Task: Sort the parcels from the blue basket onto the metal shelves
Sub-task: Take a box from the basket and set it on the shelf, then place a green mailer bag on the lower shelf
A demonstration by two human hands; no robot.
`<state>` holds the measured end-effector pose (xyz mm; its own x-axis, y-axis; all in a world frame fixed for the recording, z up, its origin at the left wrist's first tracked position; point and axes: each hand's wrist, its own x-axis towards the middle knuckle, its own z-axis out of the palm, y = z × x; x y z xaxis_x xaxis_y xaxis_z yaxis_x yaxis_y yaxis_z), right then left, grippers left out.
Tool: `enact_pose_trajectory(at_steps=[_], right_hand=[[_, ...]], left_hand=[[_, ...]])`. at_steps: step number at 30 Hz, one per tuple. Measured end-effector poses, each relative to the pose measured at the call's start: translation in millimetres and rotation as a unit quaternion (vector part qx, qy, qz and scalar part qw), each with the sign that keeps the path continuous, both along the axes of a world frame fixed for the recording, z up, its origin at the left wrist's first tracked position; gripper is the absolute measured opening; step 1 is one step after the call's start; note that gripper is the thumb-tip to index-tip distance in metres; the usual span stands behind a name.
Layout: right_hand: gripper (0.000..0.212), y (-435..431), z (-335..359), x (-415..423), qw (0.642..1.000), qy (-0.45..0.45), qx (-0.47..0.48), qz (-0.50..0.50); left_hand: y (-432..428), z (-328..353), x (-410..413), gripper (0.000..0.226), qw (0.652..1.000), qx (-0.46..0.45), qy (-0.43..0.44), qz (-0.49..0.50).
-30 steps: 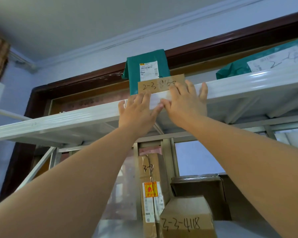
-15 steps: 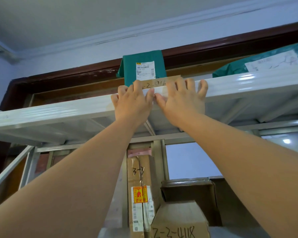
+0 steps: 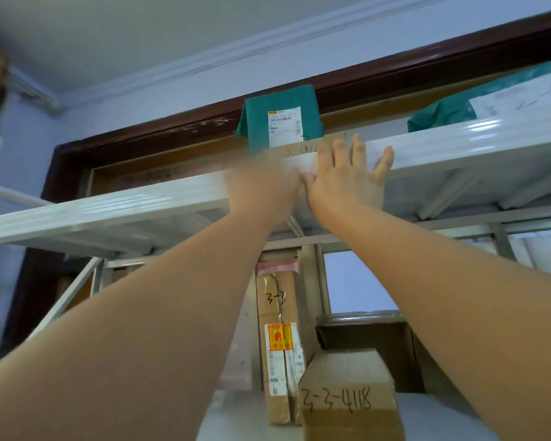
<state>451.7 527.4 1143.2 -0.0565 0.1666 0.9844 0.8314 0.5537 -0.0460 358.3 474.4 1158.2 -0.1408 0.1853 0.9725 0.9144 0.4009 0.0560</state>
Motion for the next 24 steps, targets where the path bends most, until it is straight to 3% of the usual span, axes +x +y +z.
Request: enact_pose_trajectory(at_steps=[4,7,10,12,17,20,22,24], right_hand=[[0.064,-12.8,-16.5,2.1,0.999,-0.034,-0.018,0.005],[0.066,-21.4,-49.0,-11.4,0.995,-0.068,0.011,0.077],[0.052,-39.9,-91.9,-36.5,0.976,-0.14,0.052,0.16],[0.046,-59.2,-119.1,-59.9,0.953,-0.215,0.025,0.21],[0.034,-132.0,-171.7,-130.4,0.834,-0.425,-0.185,0.299],[0.017,-180.5,-197.5,-169.8,0.762,-0.51,-0.262,0.301],[0.022,-204.4,-217.6,-193.3,0.696,-0.545,-0.347,0.313],[0.024,-227.1,-241.3,-211.8,0.658,-0.562,-0.376,0.331]], left_hand=[[-25.3,-37.0,-5.3,0.068,0.993,-0.091,0.06,0.038],[-53.0,-76.5,-19.8,0.061,0.978,-0.153,0.105,0.091],[-91.7,-111.4,-42.3,0.054,0.975,-0.186,0.061,0.105],[-122.8,-136.0,-60.7,0.052,0.971,-0.216,0.008,0.106],[-194.0,-197.0,-112.1,0.041,0.919,-0.355,-0.082,0.15],[-238.1,-225.7,-131.4,0.042,0.836,-0.503,-0.145,0.166],[-265.8,-245.5,-145.7,0.046,0.769,-0.587,-0.187,0.172],[-292.5,-267.8,-163.3,0.044,0.742,-0.603,-0.253,0.149]])
